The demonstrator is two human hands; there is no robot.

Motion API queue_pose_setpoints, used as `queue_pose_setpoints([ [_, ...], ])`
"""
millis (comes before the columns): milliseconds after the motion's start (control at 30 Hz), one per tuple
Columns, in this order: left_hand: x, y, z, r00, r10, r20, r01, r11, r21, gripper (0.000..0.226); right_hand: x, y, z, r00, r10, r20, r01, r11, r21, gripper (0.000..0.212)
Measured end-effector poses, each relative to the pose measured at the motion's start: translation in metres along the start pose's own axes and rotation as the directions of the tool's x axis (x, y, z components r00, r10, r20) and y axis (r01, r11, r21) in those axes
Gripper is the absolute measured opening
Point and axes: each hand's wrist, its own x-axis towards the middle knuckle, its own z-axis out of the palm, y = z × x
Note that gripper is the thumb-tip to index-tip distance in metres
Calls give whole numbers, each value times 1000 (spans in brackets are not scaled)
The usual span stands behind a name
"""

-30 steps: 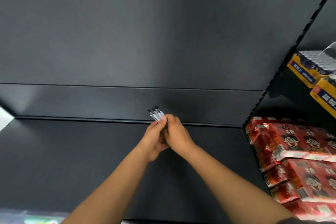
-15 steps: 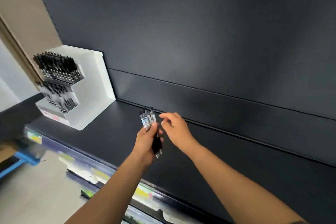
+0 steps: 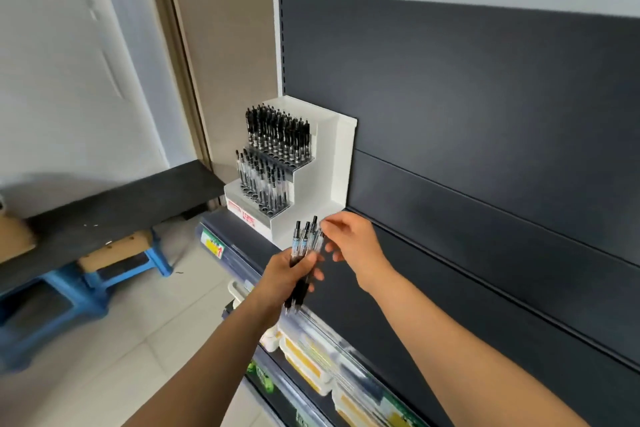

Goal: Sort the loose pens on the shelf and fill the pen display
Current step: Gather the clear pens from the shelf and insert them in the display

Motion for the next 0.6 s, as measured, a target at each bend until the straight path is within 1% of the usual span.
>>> queue_pose_setpoints([
  [100, 13, 5, -23, 992, 53, -116, -51, 998, 22, 13, 24, -11, 24, 999, -8, 52, 6, 1000, 29, 11],
  [167, 24, 7, -36, 976, 85, -202, -74, 996, 59, 13, 41, -14, 37, 997, -11, 70, 7, 998, 64, 13],
  [233, 34, 8, -45, 962, 95, -257, -79, 994, 73, 14, 57, -16, 47, 997, -21, 72, 15, 997, 81, 13],
  [333, 52, 13, -62, 950, 94, -298, -68, 993, 97, 18, 85, -22, 62, 993, -65, 100, 66, 998, -3, 11],
  [400, 63, 19, -73, 937, 104, -332, -66, 990, 124, 18, 101, -28, 70, 987, -110, 117, 118, 991, -64, 14],
  [433, 70, 23, -79, 920, 110, -377, -67, 990, 124, 19, 110, -32, 74, 984, -135, 117, 145, 986, -78, 18],
  [500, 83, 25, -94, 853, 113, -510, -75, 993, 95, 18, 129, -35, 83, 976, -192, 102, 203, 973, -113, 24],
  [567, 91, 25, -110, 783, 127, -609, -84, 991, 99, 16, 143, -35, 92, 956, -281, 81, 291, 937, -192, 21],
  [600, 96, 24, -120, 766, 136, -629, -88, 990, 107, 15, 150, -35, 98, 938, -337, 80, 347, 906, -244, 16],
])
